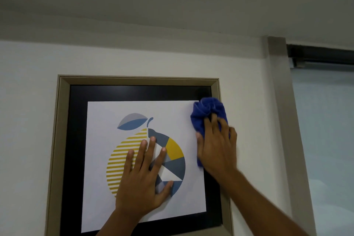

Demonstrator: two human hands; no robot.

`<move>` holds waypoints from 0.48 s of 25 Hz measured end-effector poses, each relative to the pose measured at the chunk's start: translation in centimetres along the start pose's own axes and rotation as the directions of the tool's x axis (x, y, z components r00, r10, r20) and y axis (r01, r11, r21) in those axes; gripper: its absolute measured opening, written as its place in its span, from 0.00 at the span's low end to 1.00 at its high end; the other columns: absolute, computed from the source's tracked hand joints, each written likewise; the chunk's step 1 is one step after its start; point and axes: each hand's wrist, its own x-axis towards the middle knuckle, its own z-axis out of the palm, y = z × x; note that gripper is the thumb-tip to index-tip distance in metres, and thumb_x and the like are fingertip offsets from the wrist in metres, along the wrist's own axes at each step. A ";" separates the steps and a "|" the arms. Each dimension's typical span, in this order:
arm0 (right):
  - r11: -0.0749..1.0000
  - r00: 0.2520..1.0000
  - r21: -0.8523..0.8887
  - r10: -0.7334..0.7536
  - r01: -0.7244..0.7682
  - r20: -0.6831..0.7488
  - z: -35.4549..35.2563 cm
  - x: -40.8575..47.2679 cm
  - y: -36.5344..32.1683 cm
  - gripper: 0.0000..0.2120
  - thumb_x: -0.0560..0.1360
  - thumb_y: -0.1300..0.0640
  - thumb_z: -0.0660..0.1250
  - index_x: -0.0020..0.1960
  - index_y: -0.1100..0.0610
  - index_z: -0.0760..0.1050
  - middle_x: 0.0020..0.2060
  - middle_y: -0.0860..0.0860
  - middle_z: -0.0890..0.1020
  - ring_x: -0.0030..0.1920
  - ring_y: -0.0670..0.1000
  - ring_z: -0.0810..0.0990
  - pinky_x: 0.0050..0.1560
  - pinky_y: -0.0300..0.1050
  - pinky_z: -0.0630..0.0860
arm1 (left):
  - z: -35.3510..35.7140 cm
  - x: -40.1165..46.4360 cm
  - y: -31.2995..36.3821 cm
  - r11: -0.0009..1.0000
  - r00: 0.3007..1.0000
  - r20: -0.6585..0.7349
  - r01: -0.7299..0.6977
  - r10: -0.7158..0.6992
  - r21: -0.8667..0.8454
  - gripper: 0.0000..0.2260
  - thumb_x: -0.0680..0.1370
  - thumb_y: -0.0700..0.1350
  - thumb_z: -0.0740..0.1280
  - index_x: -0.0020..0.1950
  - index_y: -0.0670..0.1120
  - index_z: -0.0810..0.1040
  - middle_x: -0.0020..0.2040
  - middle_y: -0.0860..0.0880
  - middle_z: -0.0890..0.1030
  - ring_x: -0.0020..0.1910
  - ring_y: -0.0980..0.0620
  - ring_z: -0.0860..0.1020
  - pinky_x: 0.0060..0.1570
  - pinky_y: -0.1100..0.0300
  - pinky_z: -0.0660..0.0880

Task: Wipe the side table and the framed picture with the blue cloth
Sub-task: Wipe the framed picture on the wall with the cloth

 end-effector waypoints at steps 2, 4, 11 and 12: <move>1.000 0.998 -0.001 -0.026 0.026 -0.051 -0.9 4.5 -0.3 0.23 0.80 0.50 0.58 0.71 0.59 0.68 0.72 0.57 0.69 0.71 0.59 0.66 0.68 0.54 0.58 | 0.4 -0.2 -0.2 1.000 1.000 -0.017 0.001 -0.001 -0.002 0.40 0.75 0.70 0.59 0.81 0.51 0.58 0.84 0.44 0.53 0.82 0.40 0.53 0.78 0.40 0.49; 1.000 0.998 0.018 -0.010 0.011 -0.066 -0.9 7.0 -0.6 0.24 0.81 0.49 0.56 0.74 0.58 0.65 0.74 0.57 0.67 0.73 0.58 0.63 0.69 0.53 0.56 | 0.3 -0.2 -0.2 1.000 0.999 -0.048 -0.016 0.016 -0.009 0.39 0.75 0.69 0.59 0.81 0.50 0.59 0.83 0.43 0.54 0.82 0.40 0.53 0.77 0.38 0.52; 0.989 0.995 0.108 0.102 -0.104 0.021 5.4 -13.0 -0.1 0.30 0.81 0.46 0.50 0.77 0.61 0.54 0.75 0.62 0.65 0.75 0.59 0.61 0.70 0.53 0.60 | 0.1 -0.1 0.0 0.998 0.998 -0.054 -0.025 0.028 0.049 0.39 0.76 0.68 0.58 0.81 0.49 0.58 0.83 0.40 0.56 0.82 0.39 0.53 0.78 0.36 0.52; 0.984 0.991 0.129 0.113 -0.121 0.071 6.0 -15.8 0.0 0.30 0.81 0.45 0.49 0.77 0.61 0.54 0.74 0.62 0.65 0.74 0.59 0.61 0.71 0.53 0.59 | 0.2 -0.1 -0.1 0.999 0.999 -0.047 -0.024 0.026 0.048 0.39 0.76 0.68 0.57 0.81 0.49 0.57 0.83 0.40 0.55 0.82 0.39 0.53 0.78 0.37 0.51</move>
